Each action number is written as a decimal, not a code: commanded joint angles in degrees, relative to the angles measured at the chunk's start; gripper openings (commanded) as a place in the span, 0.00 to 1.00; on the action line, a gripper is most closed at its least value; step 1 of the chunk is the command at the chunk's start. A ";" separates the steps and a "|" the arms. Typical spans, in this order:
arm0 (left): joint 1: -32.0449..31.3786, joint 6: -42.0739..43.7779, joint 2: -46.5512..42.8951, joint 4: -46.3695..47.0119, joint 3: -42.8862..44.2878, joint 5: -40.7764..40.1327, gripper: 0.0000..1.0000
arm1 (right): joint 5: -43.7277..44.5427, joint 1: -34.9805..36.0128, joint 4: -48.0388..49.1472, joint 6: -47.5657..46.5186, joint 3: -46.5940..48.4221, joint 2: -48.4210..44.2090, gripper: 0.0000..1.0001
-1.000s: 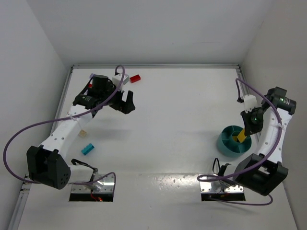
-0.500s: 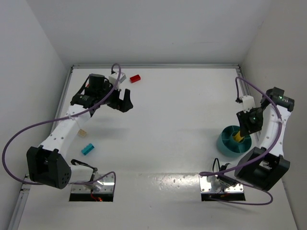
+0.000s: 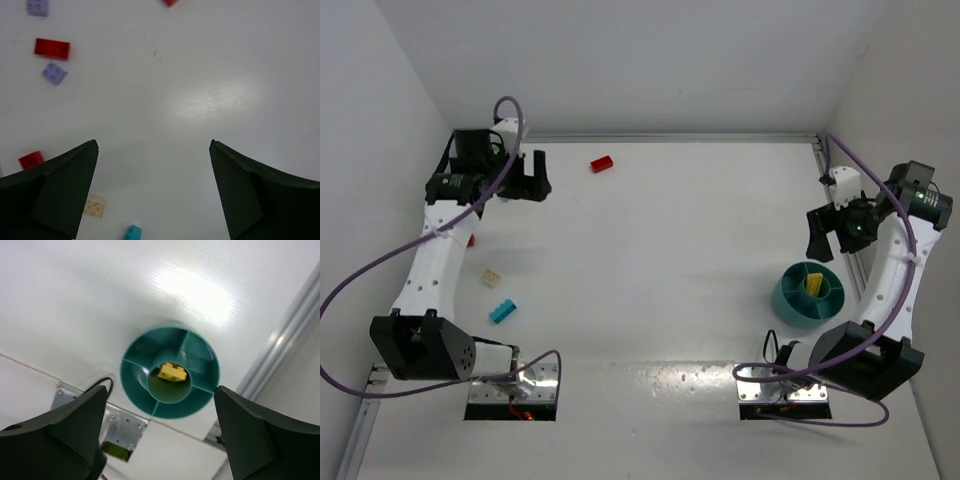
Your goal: Sort the legos into containers by color
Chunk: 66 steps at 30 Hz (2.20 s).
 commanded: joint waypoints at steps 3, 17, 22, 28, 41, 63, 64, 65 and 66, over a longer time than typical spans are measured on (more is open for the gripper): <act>7.59 5.39 7.24 -10.03 6.44 -8.98 0.97 | -12.27 0.43 -3.12 0.18 1.45 3.78 0.88; 18.77 8.31 26.68 -7.67 9.43 -20.14 0.89 | -14.84 4.73 3.91 5.90 -3.82 7.83 0.84; 18.78 7.70 30.29 -5.05 9.96 -16.81 0.89 | -13.69 5.78 4.96 6.51 -4.35 7.30 0.84; 18.25 7.70 33.80 -3.80 11.98 -15.75 0.89 | -13.16 6.31 4.96 7.66 -3.82 8.44 0.82; 17.11 10.77 22.32 -3.19 -1.10 -17.59 0.89 | -8.33 6.84 6.11 7.66 -6.11 7.92 0.82; 17.63 7.61 16.76 -9.69 -14.73 -10.56 0.89 | -3.06 7.90 1.27 9.95 2.68 16.09 0.79; 17.63 7.61 16.76 -9.08 -14.74 -10.56 0.89 | -3.05 7.90 1.27 9.95 2.68 16.09 0.79; 17.63 7.61 16.76 -9.08 -15.69 -10.56 0.89 | -3.05 7.90 1.27 9.95 2.68 16.09 0.79; 18.15 7.61 16.76 -8.55 -16.75 -10.56 0.89 | -2.53 8.42 1.27 10.47 2.68 16.09 0.79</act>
